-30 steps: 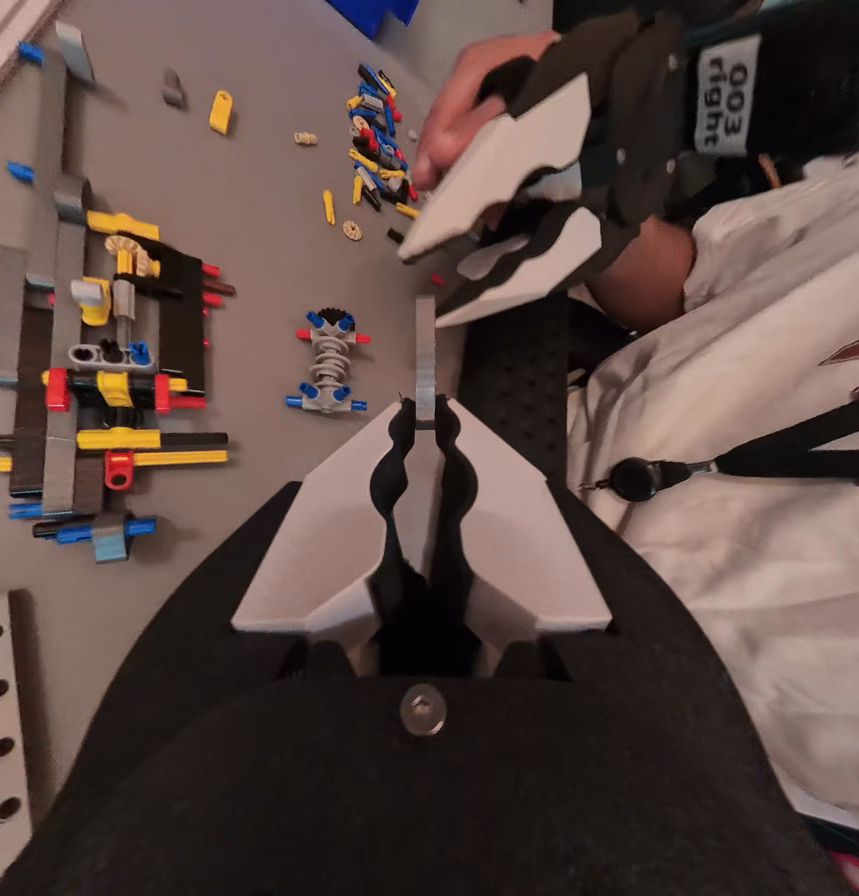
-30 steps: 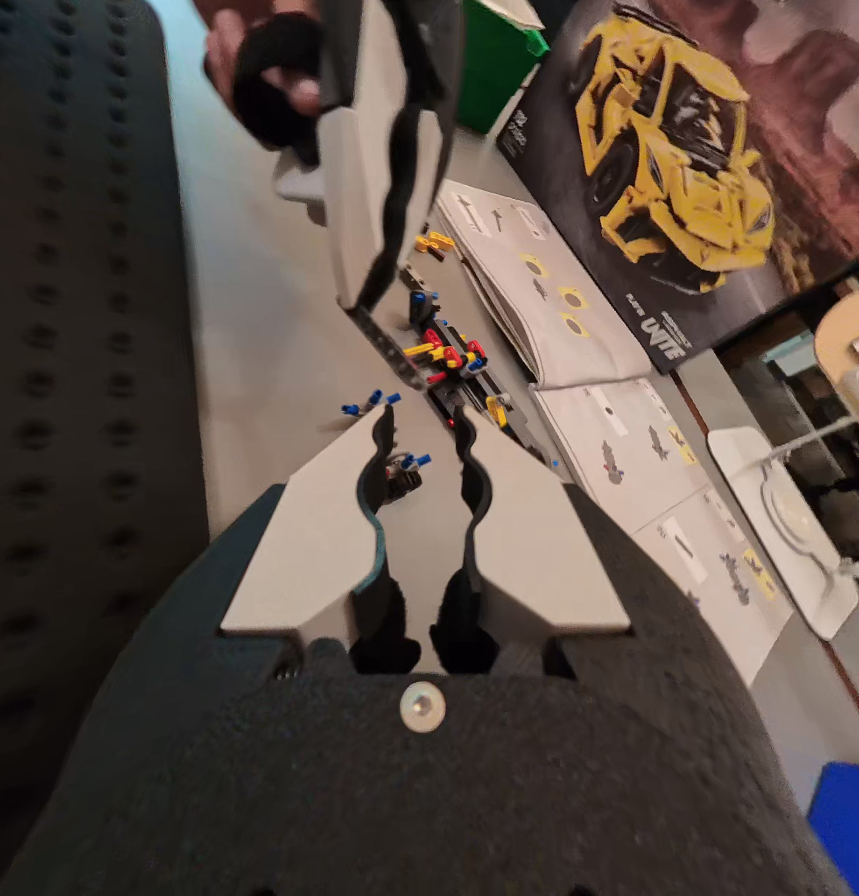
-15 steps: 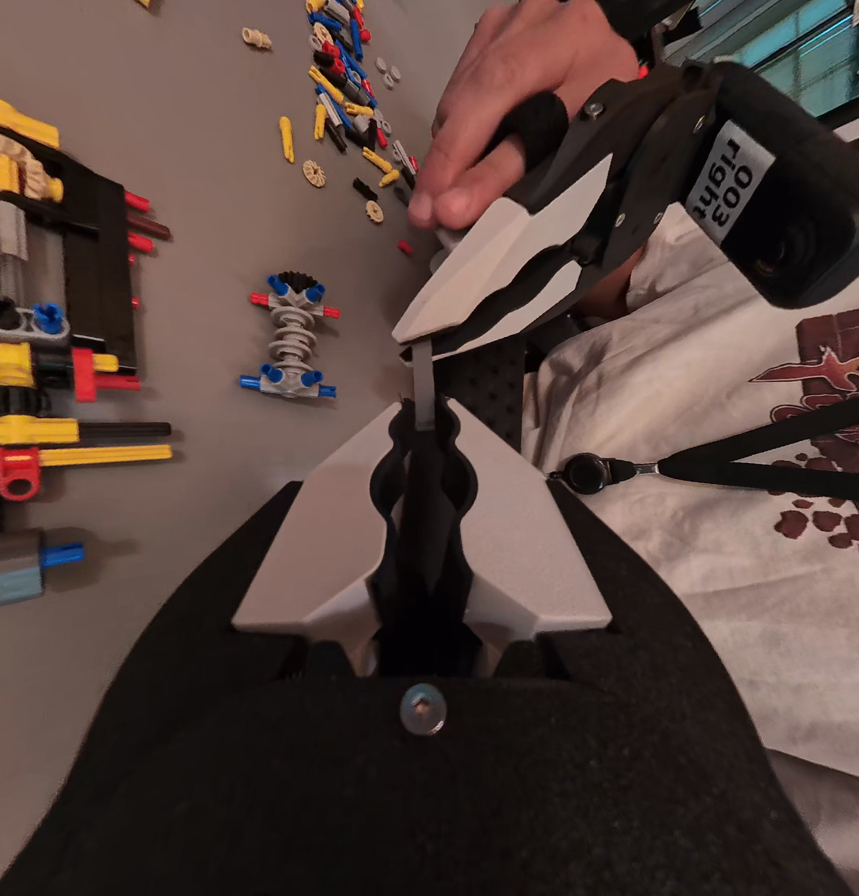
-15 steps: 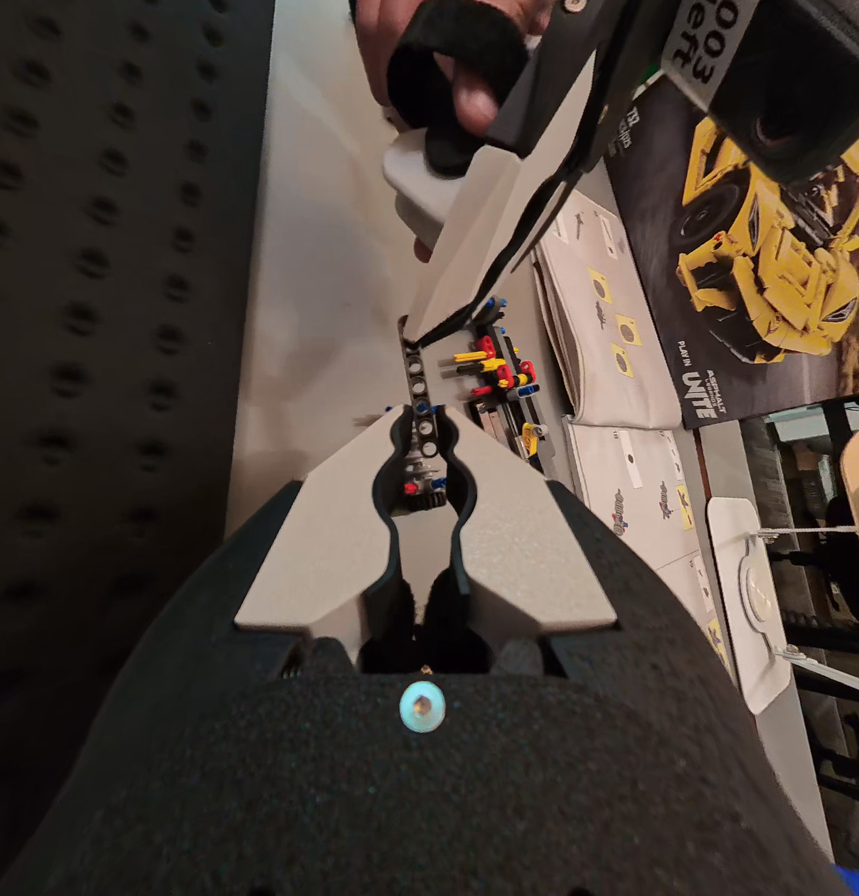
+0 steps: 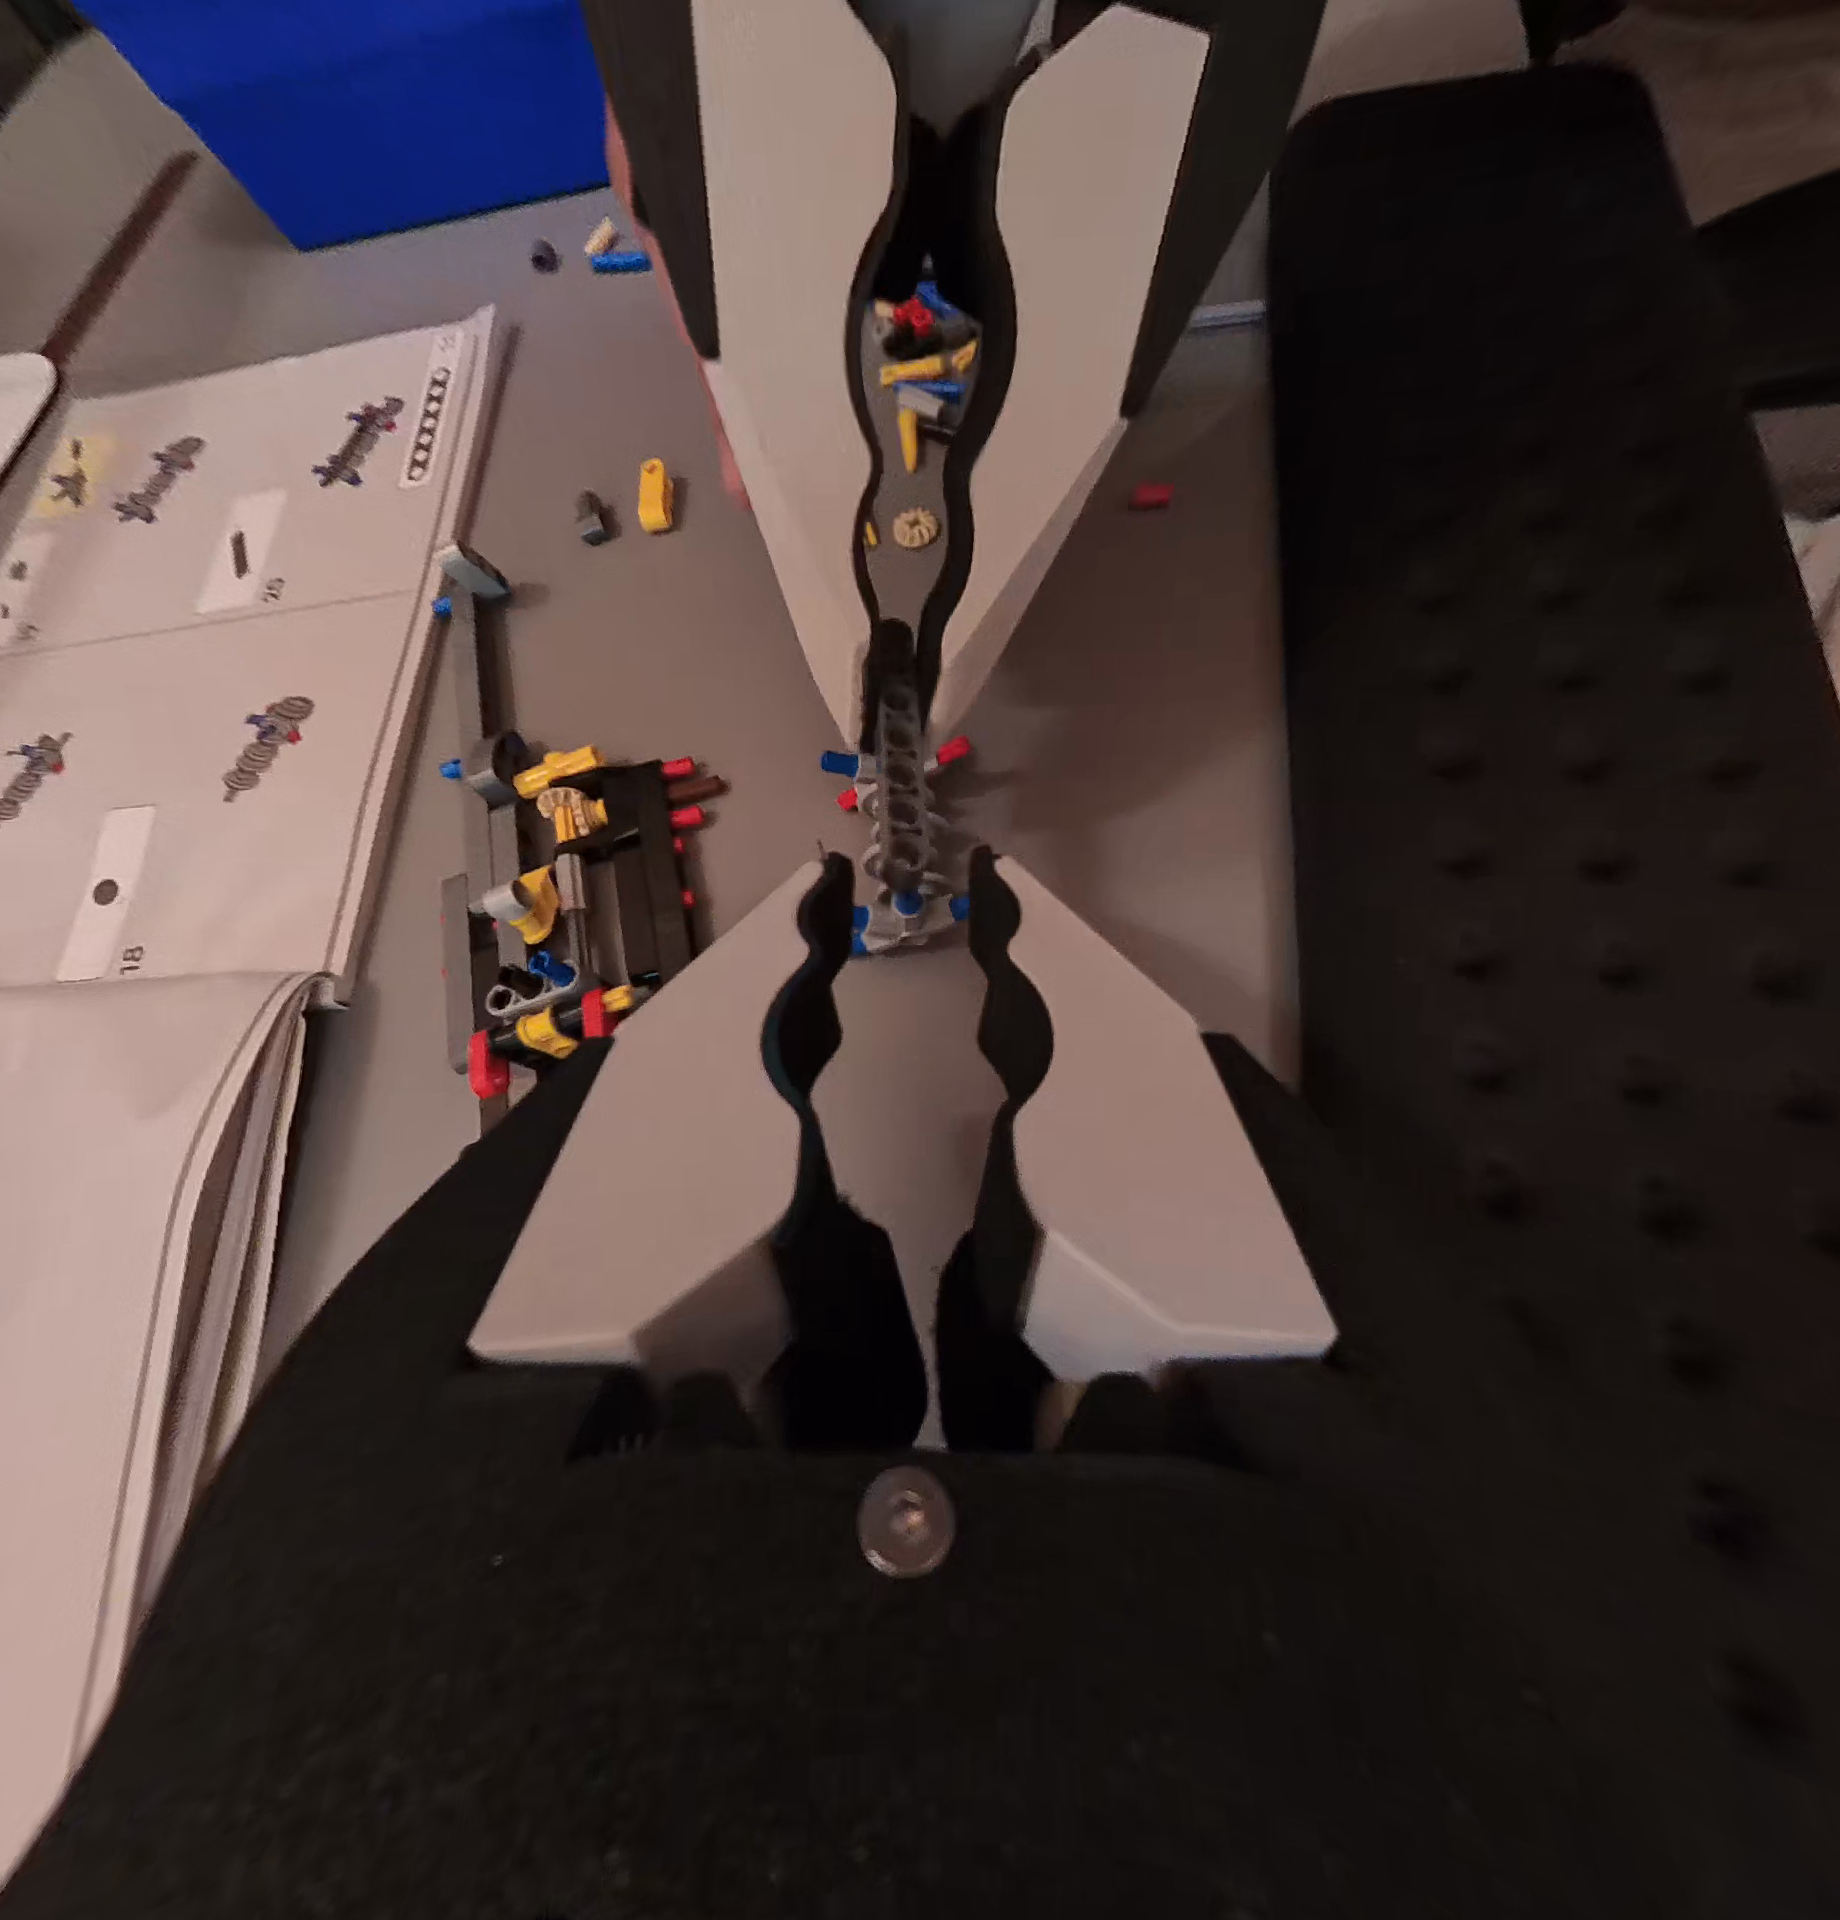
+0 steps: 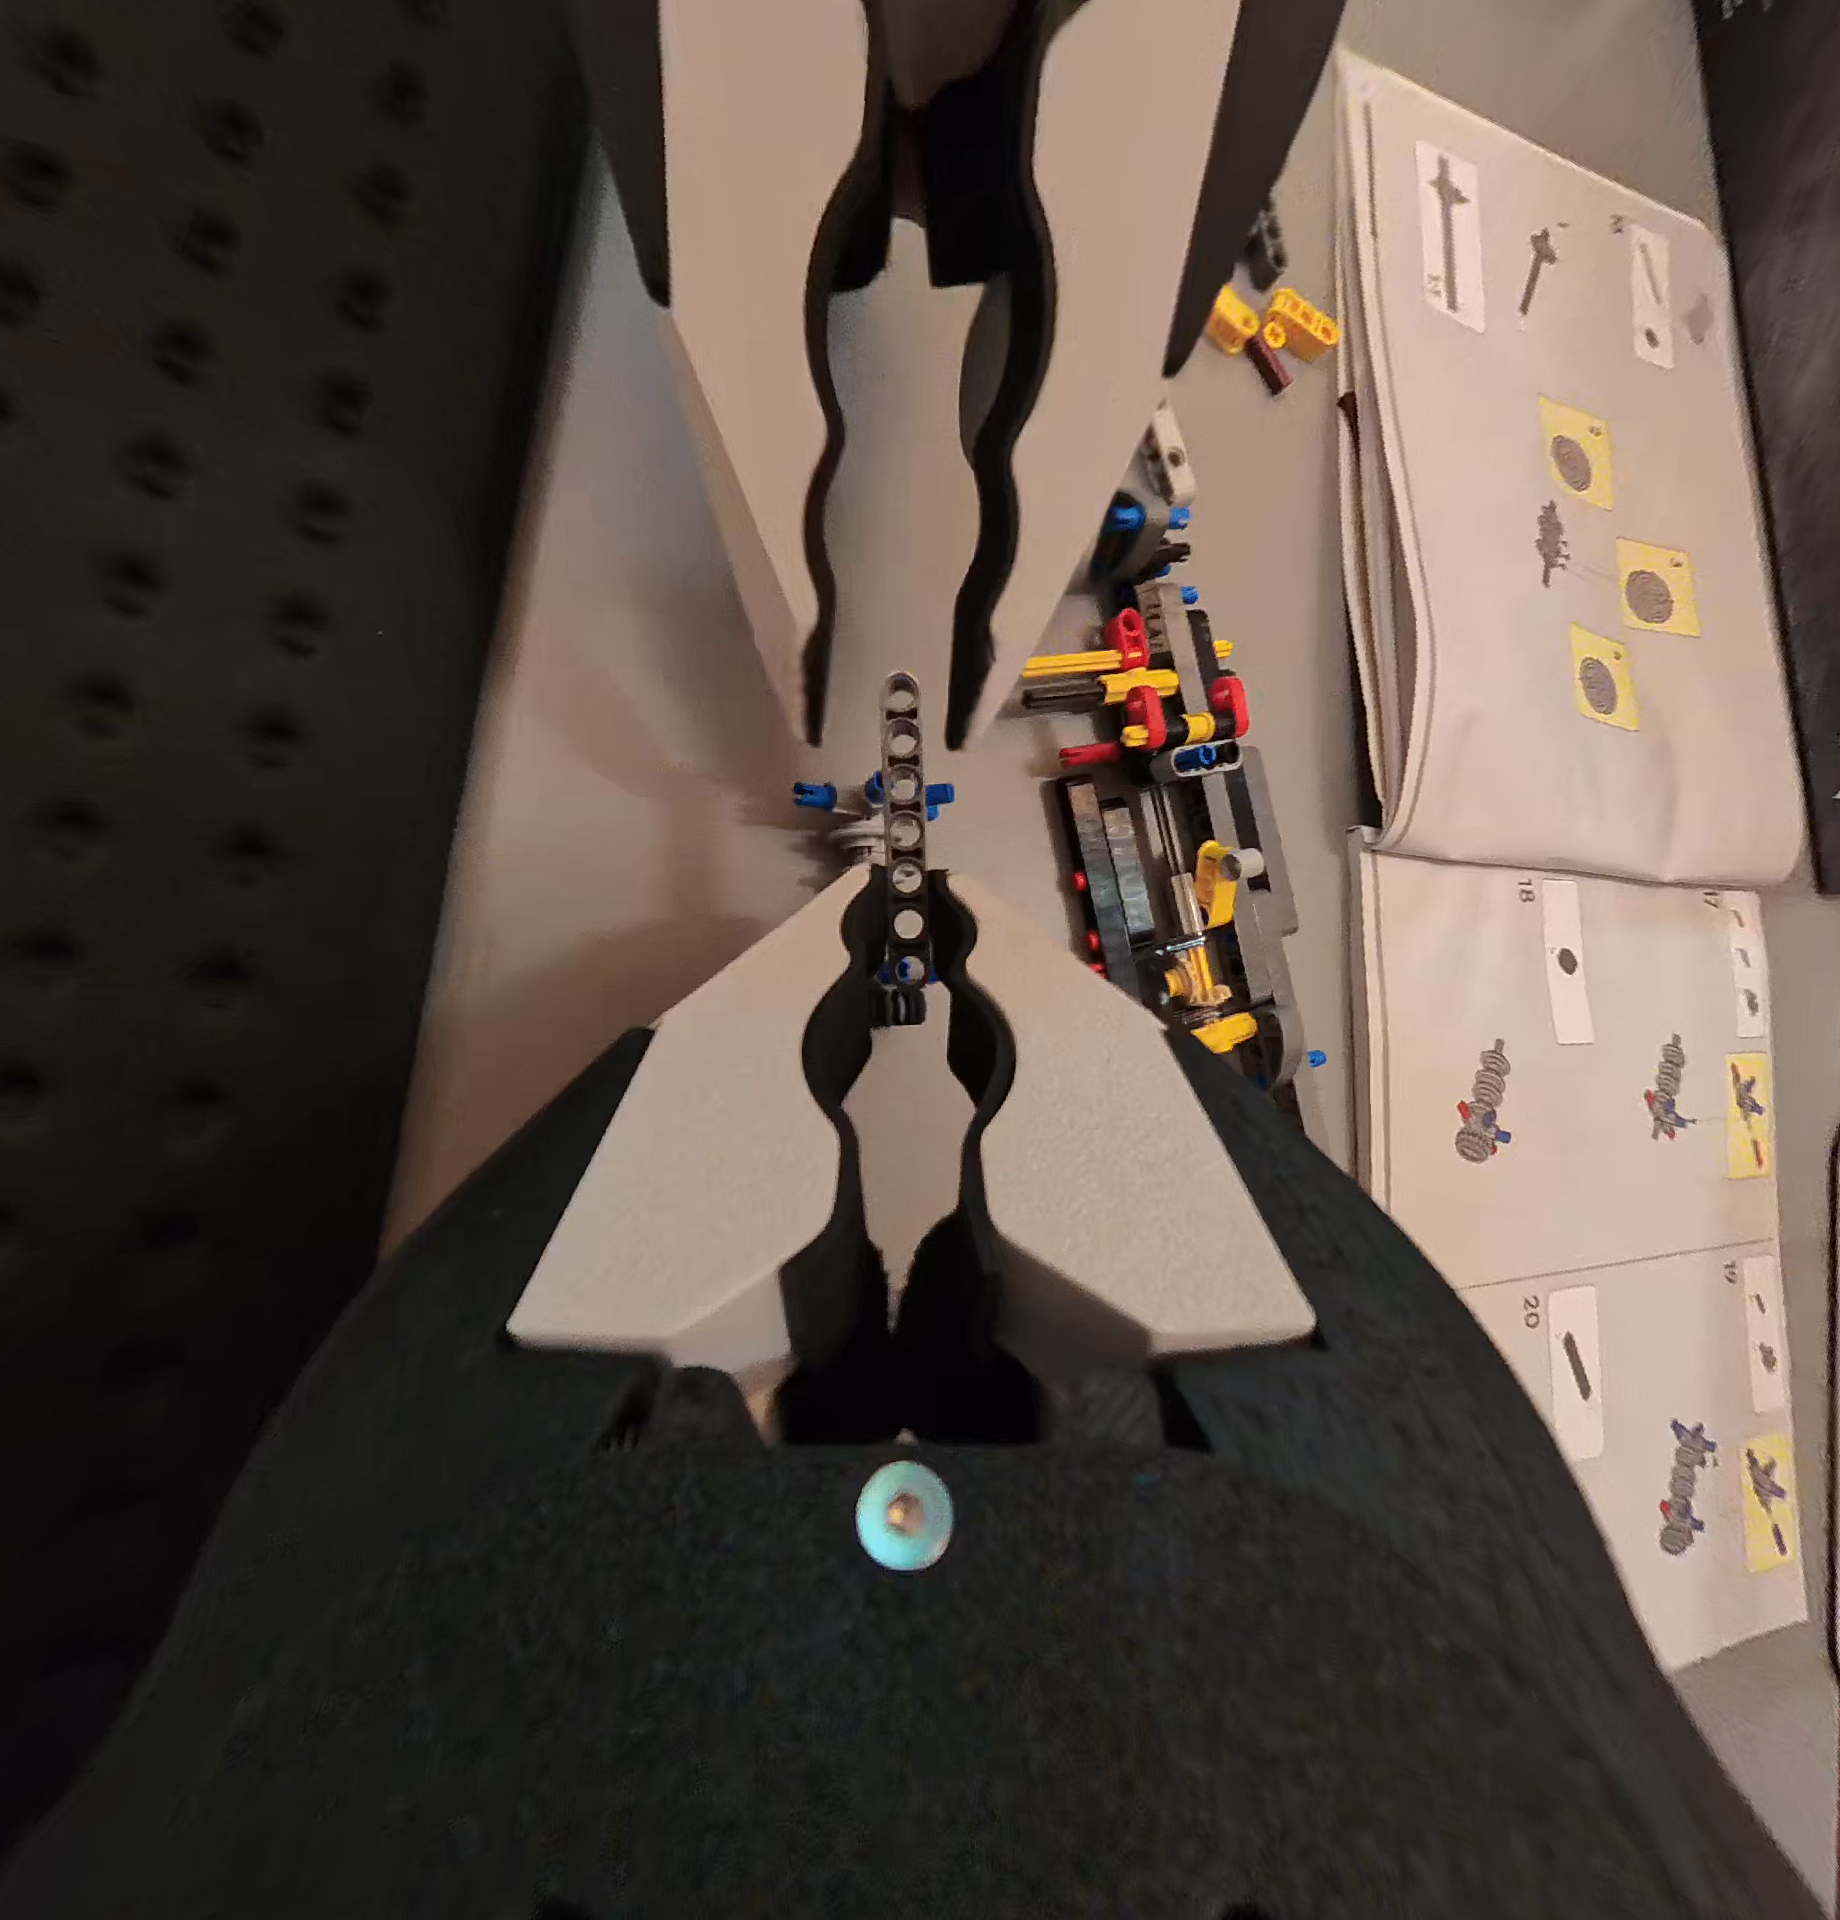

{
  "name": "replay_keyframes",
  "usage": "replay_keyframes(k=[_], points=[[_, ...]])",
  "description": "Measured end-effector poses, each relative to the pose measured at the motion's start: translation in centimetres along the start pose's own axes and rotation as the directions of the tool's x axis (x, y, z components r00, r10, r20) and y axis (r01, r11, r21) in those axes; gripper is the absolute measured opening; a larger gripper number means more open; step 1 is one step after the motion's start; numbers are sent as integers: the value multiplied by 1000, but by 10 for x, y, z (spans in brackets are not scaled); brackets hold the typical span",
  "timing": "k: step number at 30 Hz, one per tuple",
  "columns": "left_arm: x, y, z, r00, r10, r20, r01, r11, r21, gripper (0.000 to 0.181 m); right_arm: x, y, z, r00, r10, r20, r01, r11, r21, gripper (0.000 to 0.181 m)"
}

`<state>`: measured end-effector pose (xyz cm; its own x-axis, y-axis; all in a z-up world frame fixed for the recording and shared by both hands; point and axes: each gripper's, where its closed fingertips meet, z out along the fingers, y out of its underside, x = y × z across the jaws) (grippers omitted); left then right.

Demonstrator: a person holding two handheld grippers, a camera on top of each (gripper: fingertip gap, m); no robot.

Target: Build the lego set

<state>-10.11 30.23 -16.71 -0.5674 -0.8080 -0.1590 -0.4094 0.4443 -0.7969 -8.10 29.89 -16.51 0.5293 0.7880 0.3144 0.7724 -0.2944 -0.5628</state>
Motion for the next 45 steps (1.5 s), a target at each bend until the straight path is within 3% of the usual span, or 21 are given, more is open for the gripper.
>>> replay_keyframes(k=[2, 4, 13, 16, 24, 27, 31, 45], points=[[-2, -5, -1, 1000, -17, 16, 16, 998, 57, 11, -2, 1, 3, 999, 6, 33, -6, 1000, -6, 6], [-4, -8, -3, 999, -27, 30, 24, 996, 88, 13, -2, 2, 4, 999, 13, 49, -12, 1000, -3, 6], [-6, 2, 2, 999, -10, 38, 6, 996, 86, 6, -1, 3, 6, 996, 33, 80, -34, 999, 14, 8], [-8, 4, 0, 999, -36, 32, 32, 994, 100, 6, -1, -3, 8, 997, 54, 60, -58, 996, 71, 19], [-4, 6, 1, 1000, -25, 13, 23, 995, 93, 7, 0, -10, 17, 998, 66, -13, -63, 987, 149, 8], [-1, 5, 4, 1000, 1, 14, -2, 997, 79, 6, -3, -5, 8, 992, 128, 1, -126, 977, 171, 11], [-3, 2, 5, 1000, -7, 19, 5, 997, 81, 6, 1, 0, -3, 984, 164, -73, -142, 961, 237, 6], [-4, -1, 7, 999, -44, -13, 45, 994, 101, 6, 3, 18, -2, 982, 168, -81, -151, 971, 184, 12]])
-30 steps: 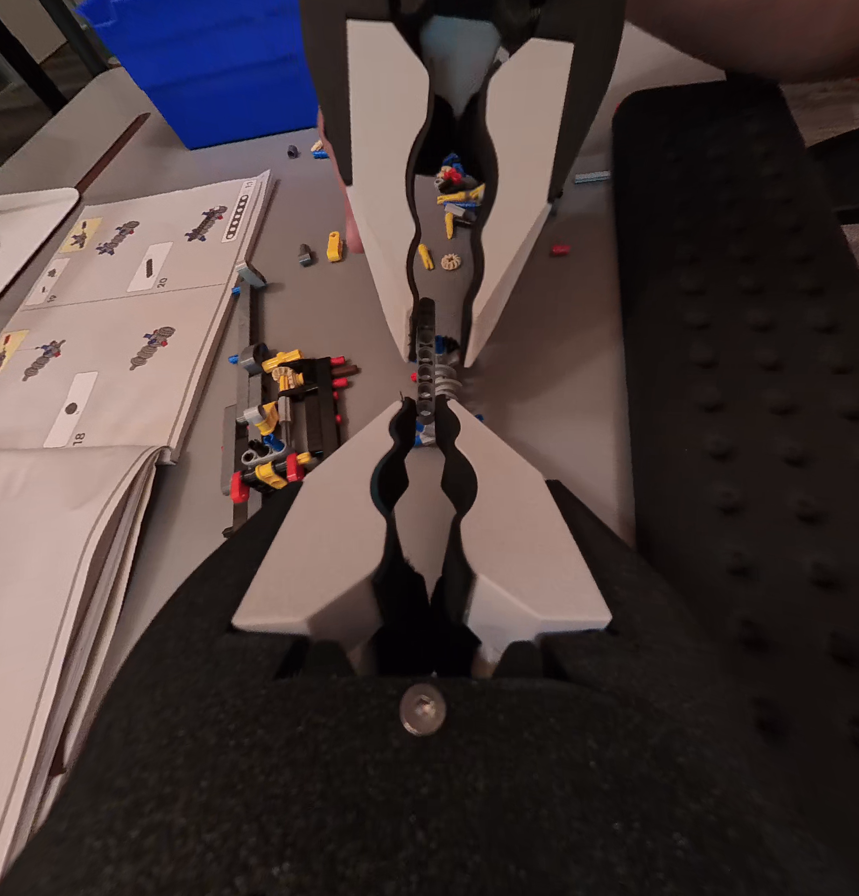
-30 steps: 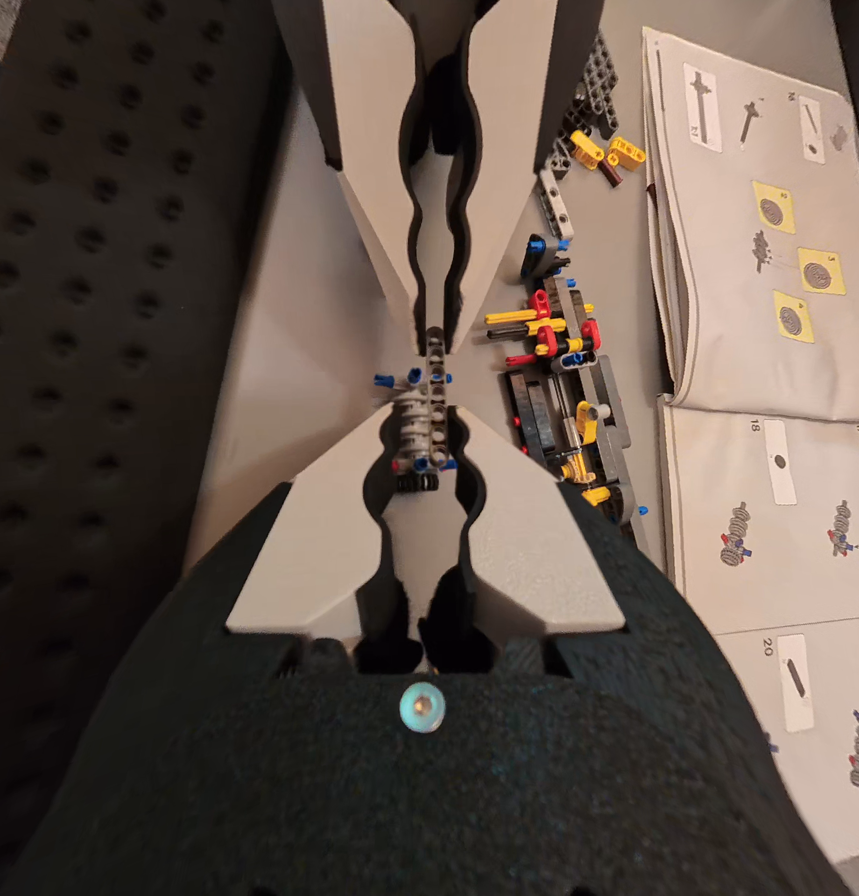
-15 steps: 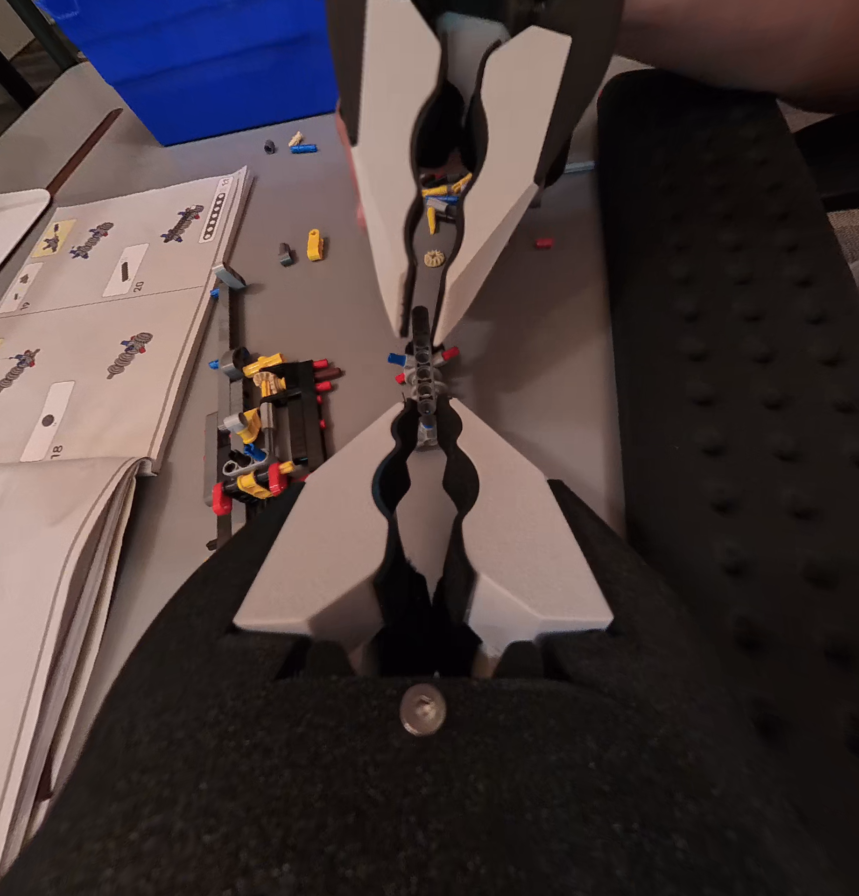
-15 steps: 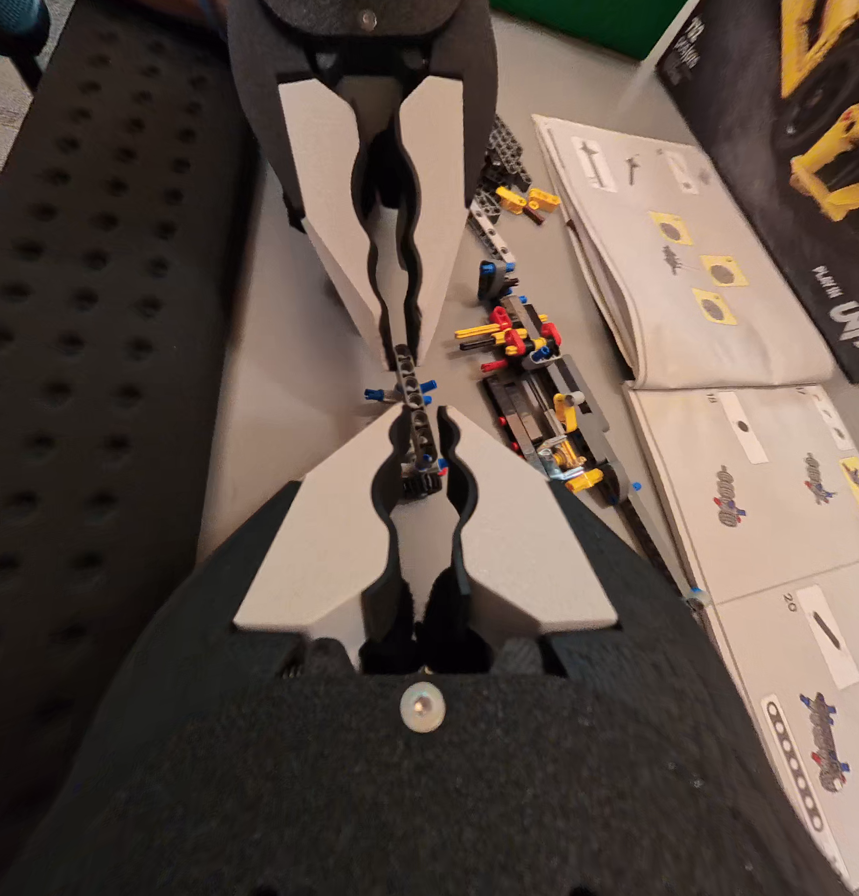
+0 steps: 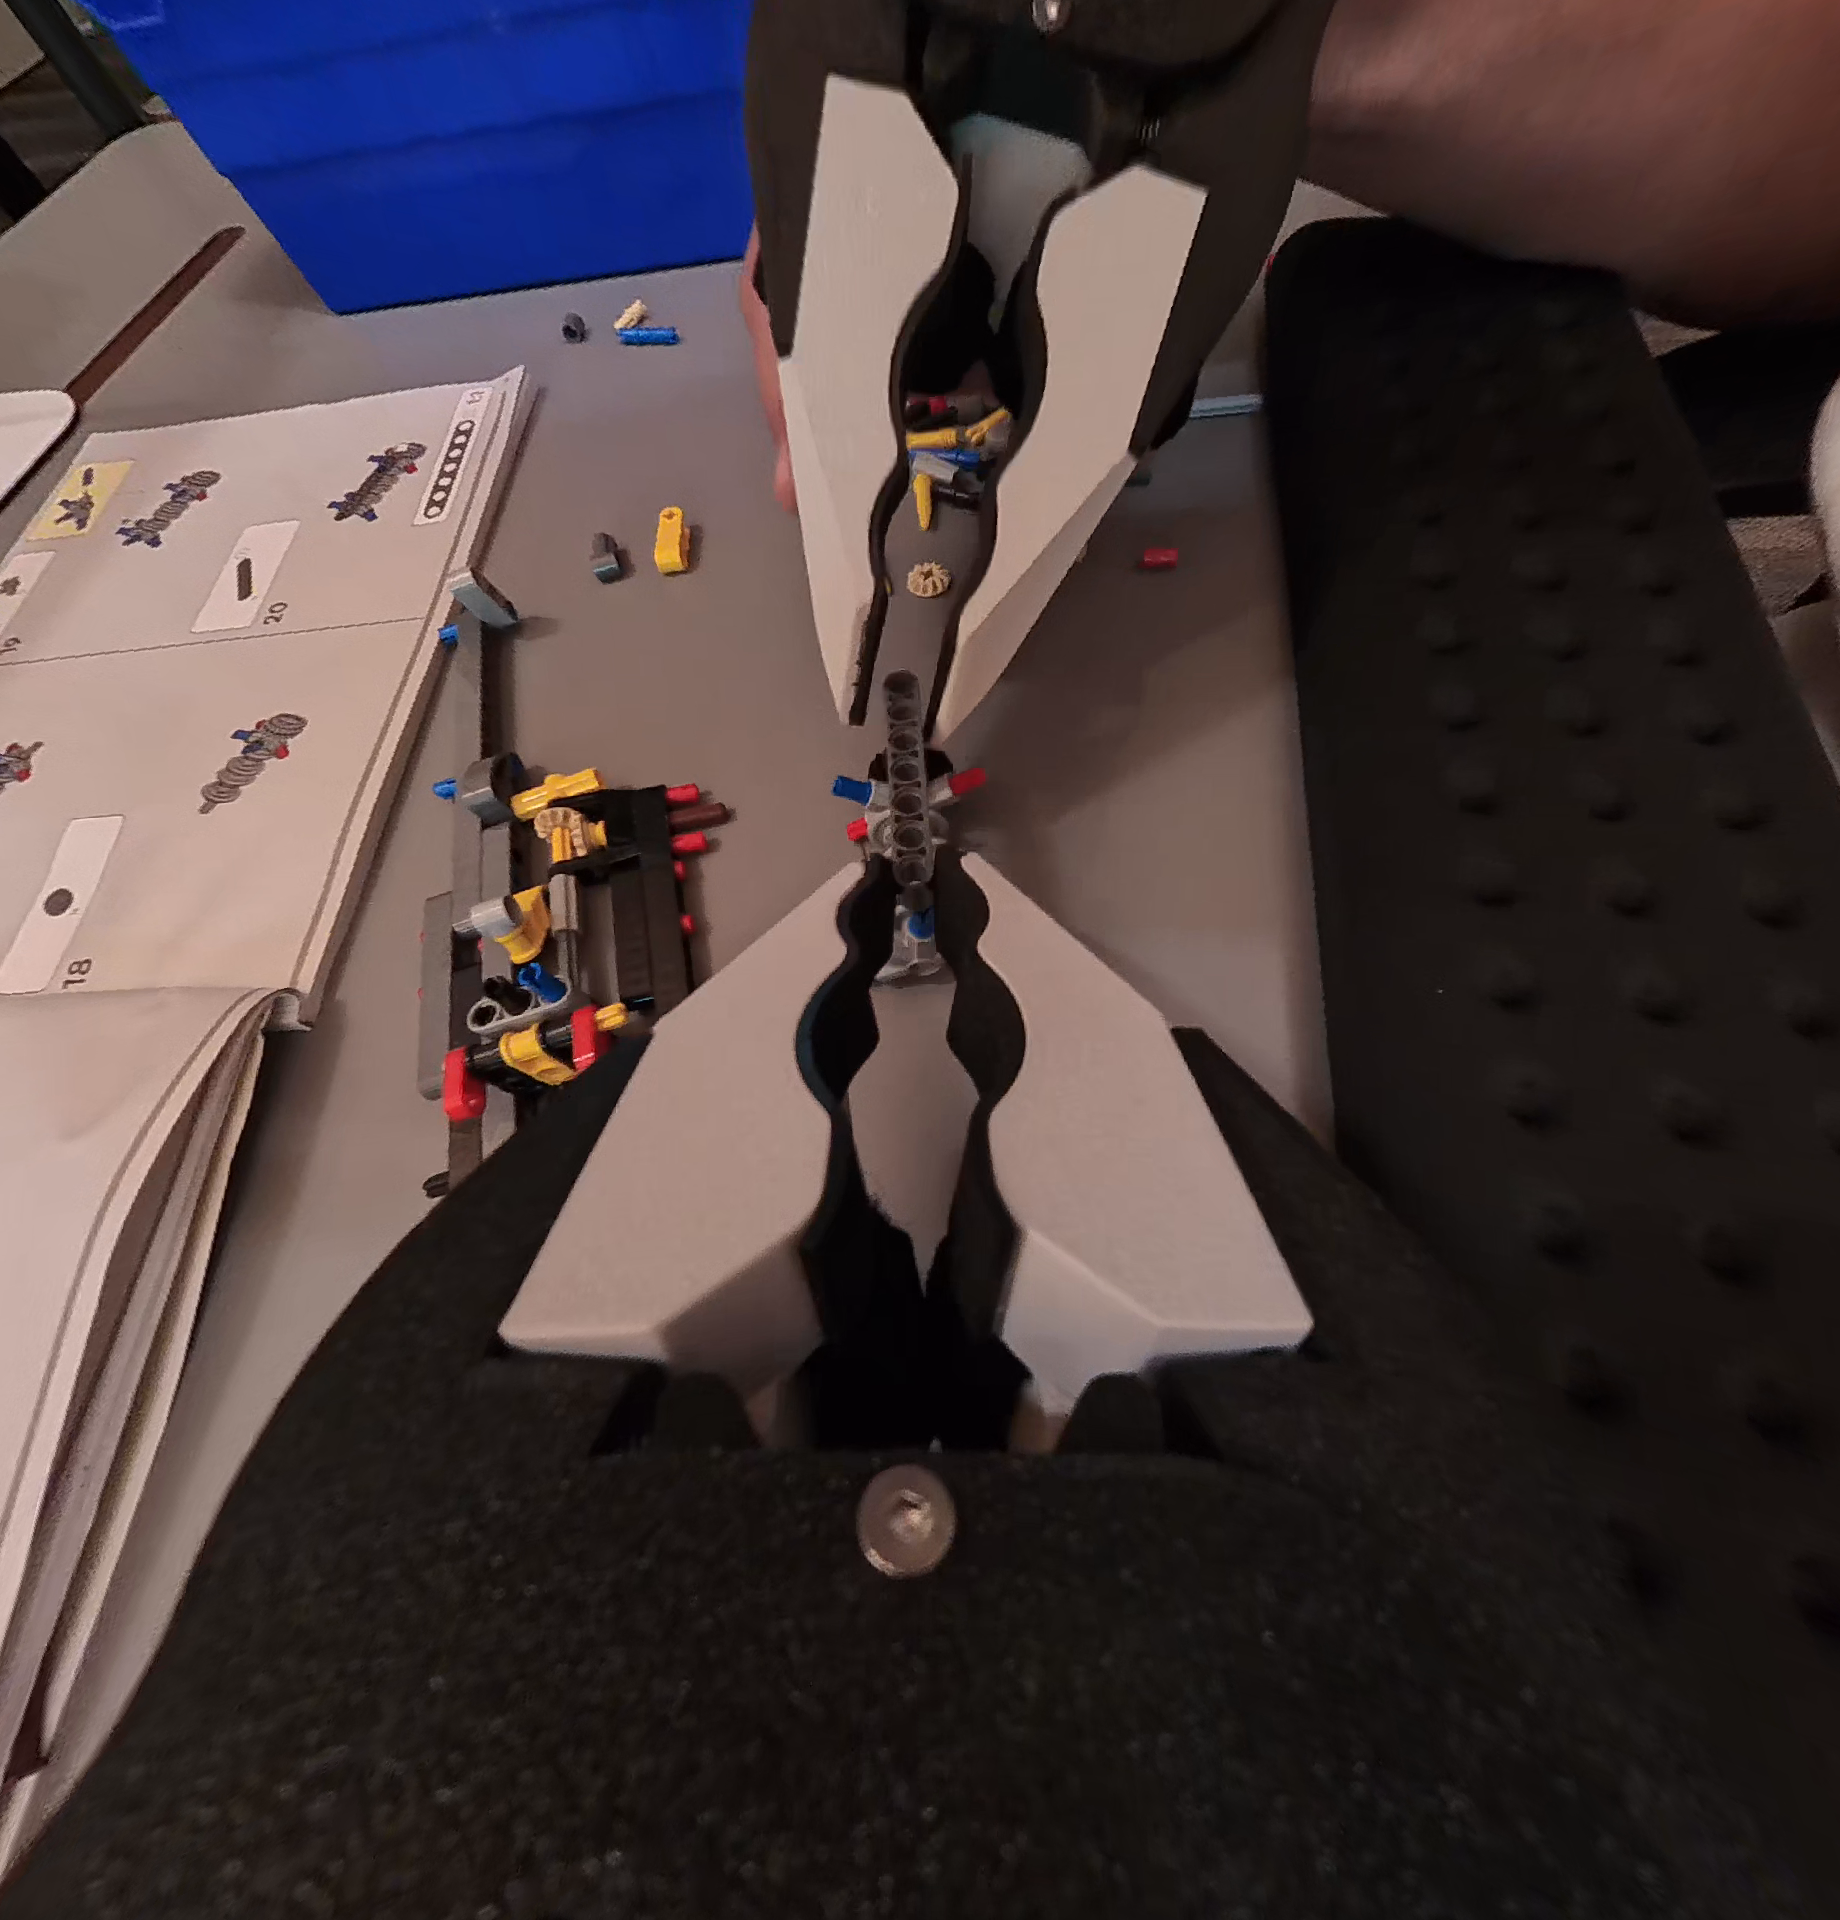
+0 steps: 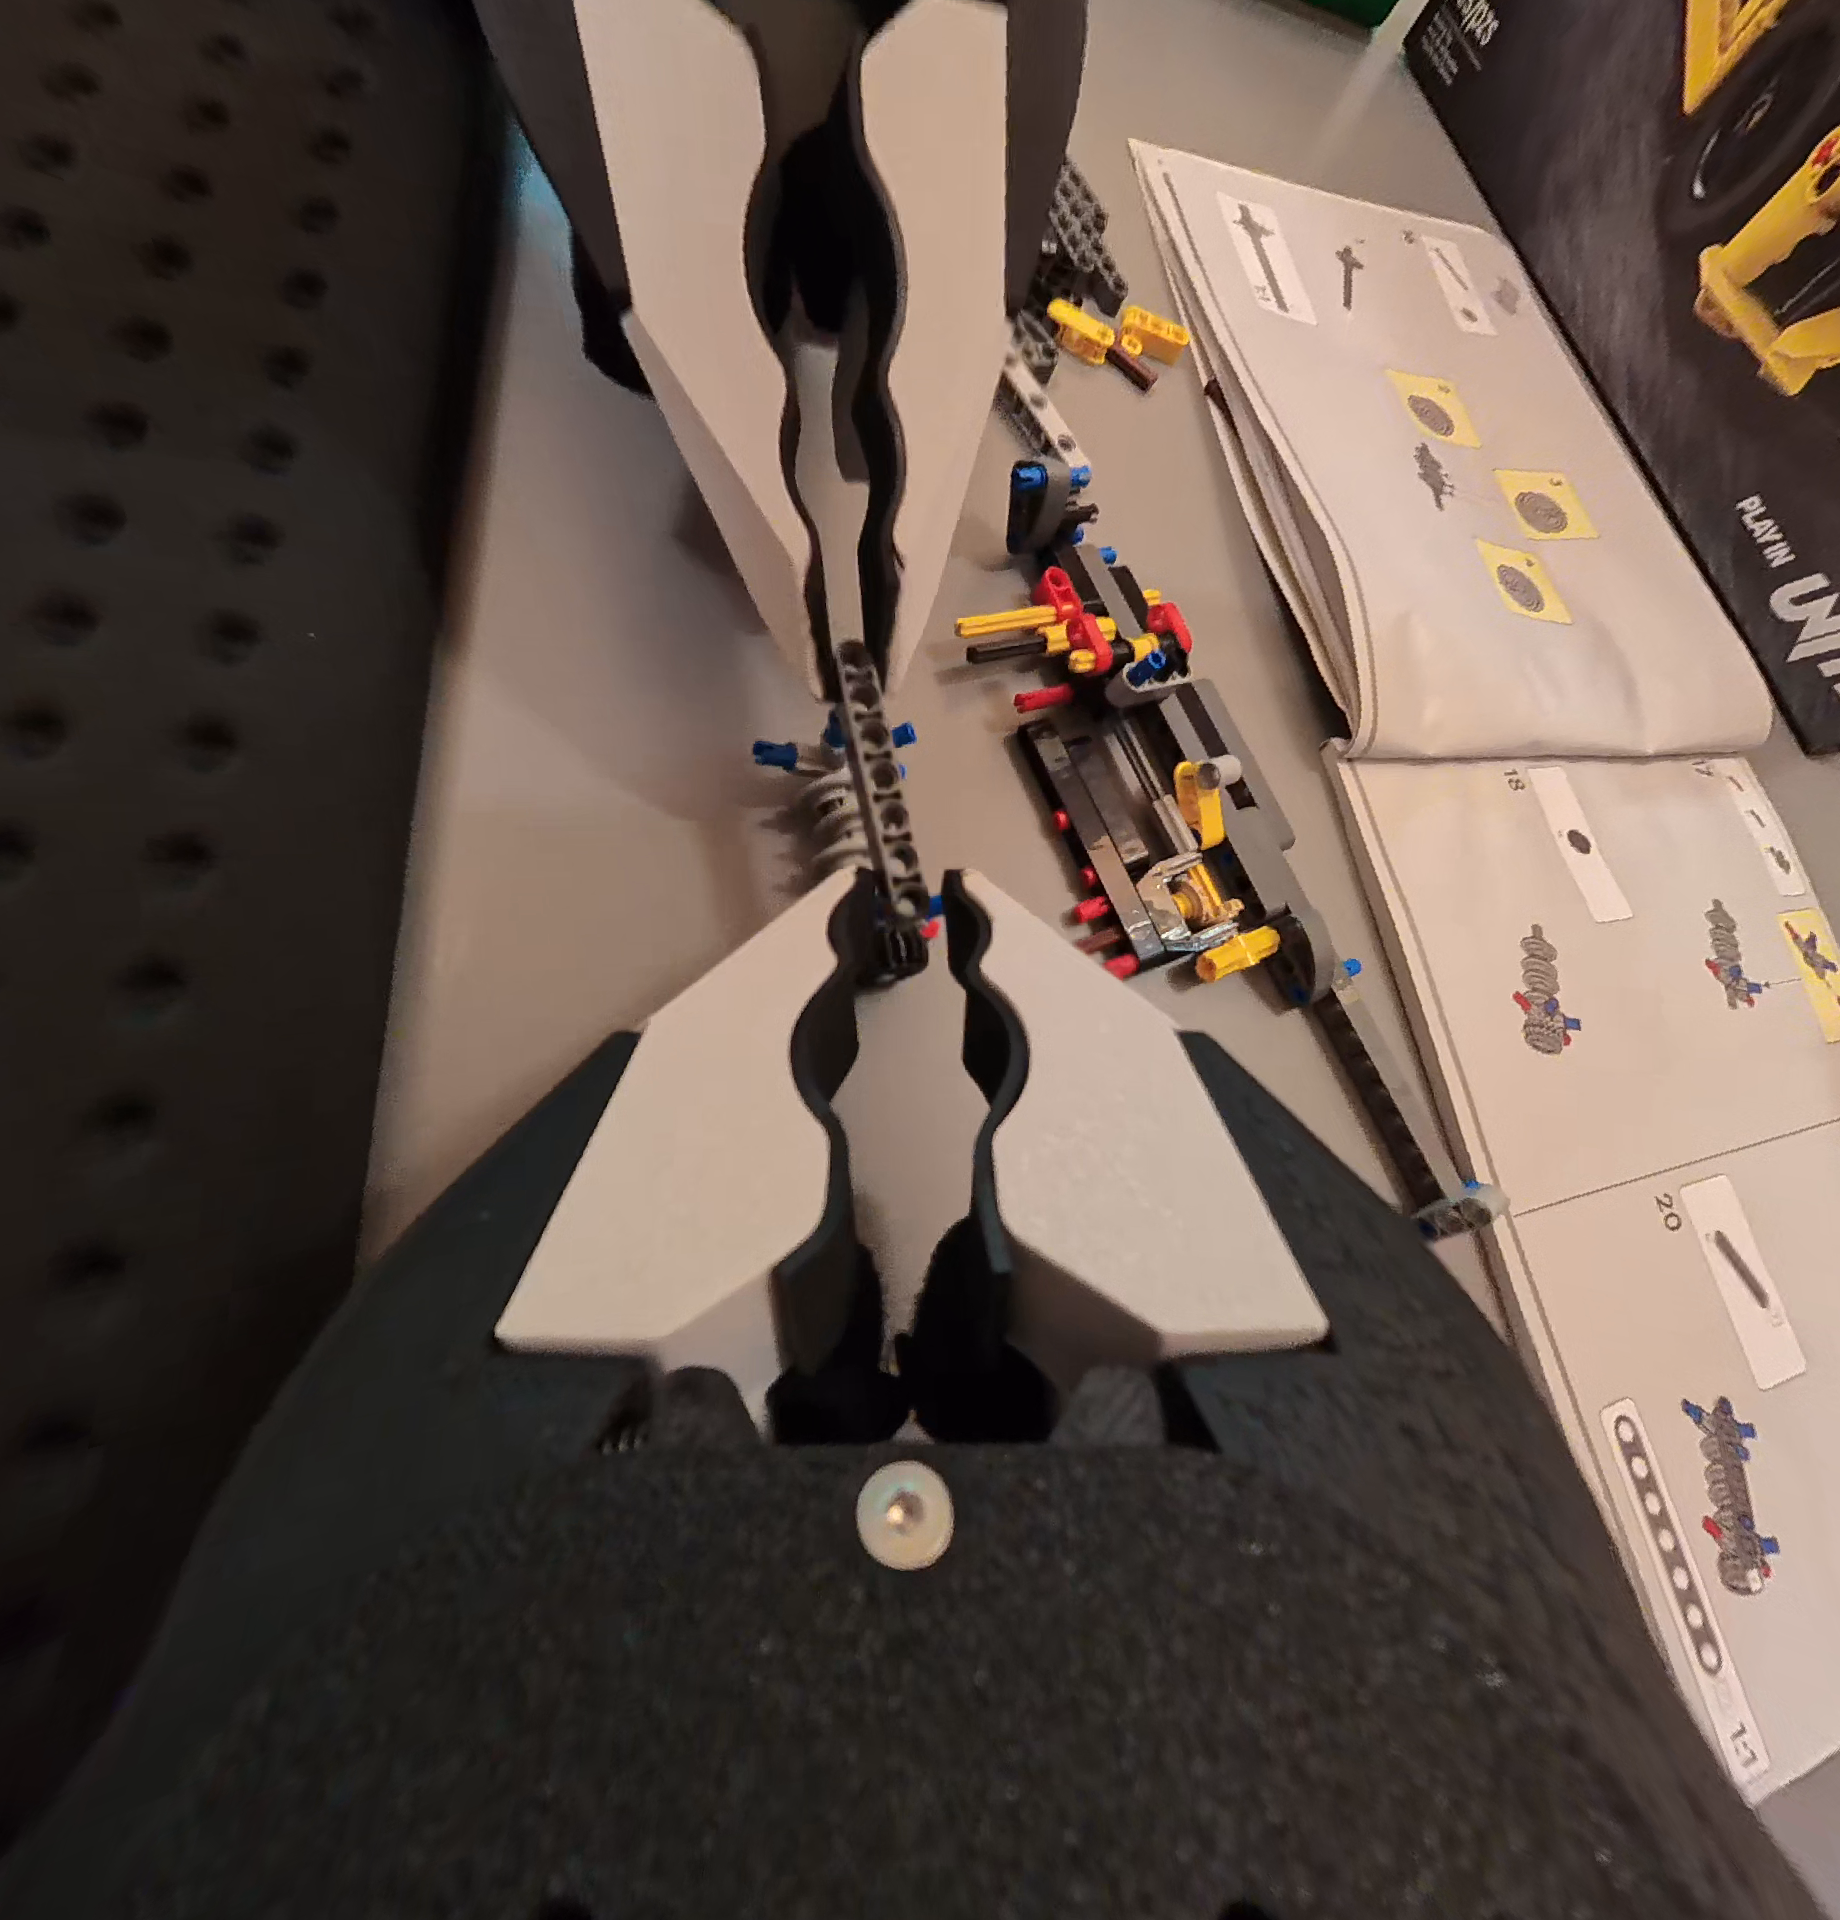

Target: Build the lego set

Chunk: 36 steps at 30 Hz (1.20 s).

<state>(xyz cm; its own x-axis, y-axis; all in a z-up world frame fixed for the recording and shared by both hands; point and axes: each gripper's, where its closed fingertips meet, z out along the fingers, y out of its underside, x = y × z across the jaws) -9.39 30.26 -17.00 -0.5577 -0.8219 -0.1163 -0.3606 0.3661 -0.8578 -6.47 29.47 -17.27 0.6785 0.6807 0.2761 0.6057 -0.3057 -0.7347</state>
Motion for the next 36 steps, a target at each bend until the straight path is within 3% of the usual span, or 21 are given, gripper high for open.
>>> replay_keyframes(k=[36], points=[[0, 10, 7, 1000, 28, -5, -28, 998, -59, 6, -4, 3, 3, 999, -30, 26, 31, 999, -23, 8]])
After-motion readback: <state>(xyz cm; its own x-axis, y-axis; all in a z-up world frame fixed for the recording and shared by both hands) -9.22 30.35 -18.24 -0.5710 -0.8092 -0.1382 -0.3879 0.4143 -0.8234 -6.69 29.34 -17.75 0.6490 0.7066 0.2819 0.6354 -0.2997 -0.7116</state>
